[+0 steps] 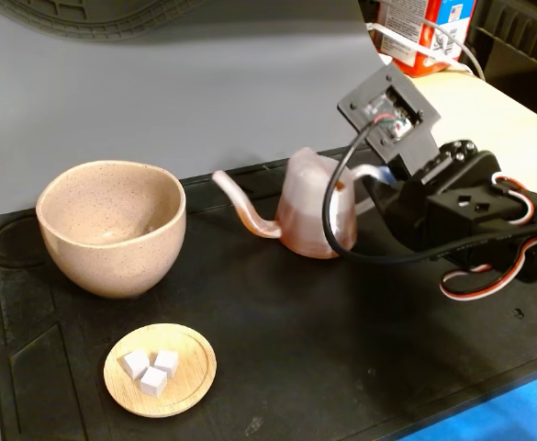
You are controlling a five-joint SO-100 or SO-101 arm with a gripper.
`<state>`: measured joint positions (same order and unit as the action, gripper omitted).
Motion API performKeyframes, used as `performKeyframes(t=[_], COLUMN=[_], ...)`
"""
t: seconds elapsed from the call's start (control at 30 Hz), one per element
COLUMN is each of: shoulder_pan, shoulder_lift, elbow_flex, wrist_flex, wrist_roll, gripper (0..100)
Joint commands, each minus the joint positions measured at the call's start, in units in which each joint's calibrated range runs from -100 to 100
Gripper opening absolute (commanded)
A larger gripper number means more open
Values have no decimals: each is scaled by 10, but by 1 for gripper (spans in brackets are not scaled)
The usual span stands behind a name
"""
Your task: Pick up a kettle and pour liquid into a cup.
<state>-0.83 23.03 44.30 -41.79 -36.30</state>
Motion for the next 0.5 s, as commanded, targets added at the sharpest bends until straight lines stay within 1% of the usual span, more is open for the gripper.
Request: performKeyframes(t=[0.0,0.13,0.23,0.43,0.47], shoulder_pan=[-5,-6,-21,-35,-35], shoulder_lift=[-61,-90,-101,-119,-129], elbow_flex=[-19,-12,-12,-17,-18], wrist_flex=[-2,-1,-1,-1,4], wrist_roll=[-5,-5,-39,-39,-47], gripper=[1,1,1,1,1])
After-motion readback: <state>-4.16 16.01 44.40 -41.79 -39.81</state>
